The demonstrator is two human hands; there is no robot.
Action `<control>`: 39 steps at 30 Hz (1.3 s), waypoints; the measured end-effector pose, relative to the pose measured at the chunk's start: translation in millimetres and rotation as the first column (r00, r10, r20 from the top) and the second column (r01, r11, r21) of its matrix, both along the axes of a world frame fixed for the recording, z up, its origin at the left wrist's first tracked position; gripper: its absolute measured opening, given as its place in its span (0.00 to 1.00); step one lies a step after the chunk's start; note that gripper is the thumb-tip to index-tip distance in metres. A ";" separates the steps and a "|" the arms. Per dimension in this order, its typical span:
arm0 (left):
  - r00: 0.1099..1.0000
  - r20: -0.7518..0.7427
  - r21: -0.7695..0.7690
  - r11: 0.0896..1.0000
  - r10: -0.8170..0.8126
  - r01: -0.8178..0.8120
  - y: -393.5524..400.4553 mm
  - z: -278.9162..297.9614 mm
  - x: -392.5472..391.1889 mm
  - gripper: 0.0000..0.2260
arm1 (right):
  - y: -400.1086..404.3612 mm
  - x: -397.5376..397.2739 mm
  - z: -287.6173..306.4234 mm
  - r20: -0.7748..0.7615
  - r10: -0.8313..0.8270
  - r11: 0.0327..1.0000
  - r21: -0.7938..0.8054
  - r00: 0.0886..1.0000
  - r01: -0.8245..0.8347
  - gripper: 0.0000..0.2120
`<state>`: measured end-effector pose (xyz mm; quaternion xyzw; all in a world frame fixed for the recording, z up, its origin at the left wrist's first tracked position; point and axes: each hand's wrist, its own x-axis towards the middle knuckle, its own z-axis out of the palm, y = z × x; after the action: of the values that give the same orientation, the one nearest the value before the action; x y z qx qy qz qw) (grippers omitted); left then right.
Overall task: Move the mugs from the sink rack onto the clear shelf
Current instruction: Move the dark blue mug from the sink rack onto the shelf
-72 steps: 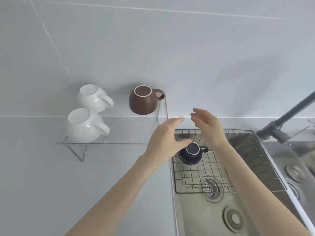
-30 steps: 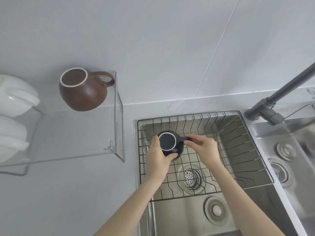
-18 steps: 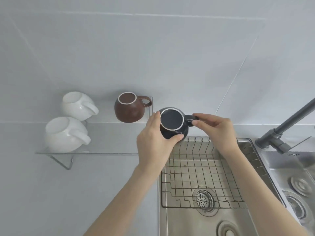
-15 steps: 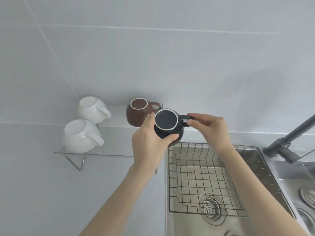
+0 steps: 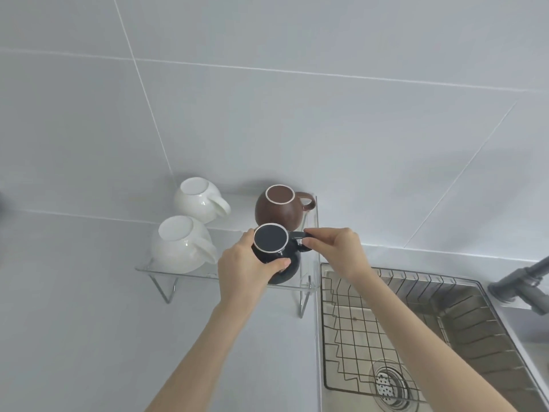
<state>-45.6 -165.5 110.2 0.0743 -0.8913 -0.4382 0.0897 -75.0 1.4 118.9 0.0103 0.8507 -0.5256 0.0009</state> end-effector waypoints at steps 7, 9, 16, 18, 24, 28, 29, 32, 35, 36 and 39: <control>1.000 0.006 -0.024 1.000 -0.011 0.011 -2.5 -2.6 -4.0 0.27 | -1.8 -2.5 -6.3 -0.024 -0.010 1.000 0.019 1.000 0.010 0.10; 1.000 0.018 -0.049 0.999 -0.009 0.009 -0.8 -5.9 -4.6 0.29 | -2.2 -1.4 -7.3 -0.033 -0.012 1.000 0.028 0.999 0.013 0.11; 0.993 0.048 0.014 0.994 -0.106 0.105 -1.9 -8.0 0.5 0.35 | -3.3 7.2 -8.3 -0.023 -0.068 0.997 -0.049 0.997 0.067 0.15; 0.991 0.030 0.127 0.984 -0.130 0.125 -3.7 -6.0 7.4 0.33 | -3.1 14.2 -11.4 0.011 -0.111 0.969 -0.219 0.994 0.111 0.17; 0.987 0.097 0.517 0.854 -0.124 0.057 -7.1 -4.7 37.1 0.23 | -14.0 42.0 -25.5 0.175 0.017 0.933 -0.356 0.984 0.047 0.25; 0.983 0.125 0.623 0.782 -0.138 0.031 -12.9 -4.6 31.0 0.18 | -19.9 55.6 -23.1 0.156 0.030 0.917 -0.397 0.987 0.034 0.25; 0.981 0.122 0.648 0.761 -0.152 0.038 -14.1 -2.0 29.2 0.16 | -20.6 57.9 -24.0 0.153 0.024 0.916 -0.400 0.988 0.040 0.25; 0.976 0.121 0.656 0.752 -0.183 0.060 -19.2 -0.2 20.5 0.13 | -22.9 63.9 -27.0 0.184 -0.045 0.920 -0.374 0.982 0.113 0.26; 0.968 0.115 0.626 0.773 -0.223 0.104 -25.9 -0.8 14.5 0.08 | -24.2 70.0 -27.7 0.204 -0.101 0.922 -0.348 0.974 0.168 0.27; 0.964 0.123 0.618 0.778 -0.235 0.111 -28.1 0.4 13.9 0.08 | -24.8 72.4 -27.1 0.201 -0.106 0.920 -0.353 0.974 0.173 0.27; 0.956 0.134 0.621 0.774 -0.261 0.125 -33.6 -0.5 11.9 0.10 | -26.5 77.8 -28.7 0.201 -0.117 0.920 -0.347 0.973 0.183 0.28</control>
<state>-33.7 -199.1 109.7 0.0532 -0.7110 -0.6966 -0.0802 2.8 -25.1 90.2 0.1216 0.7322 -0.6691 0.0375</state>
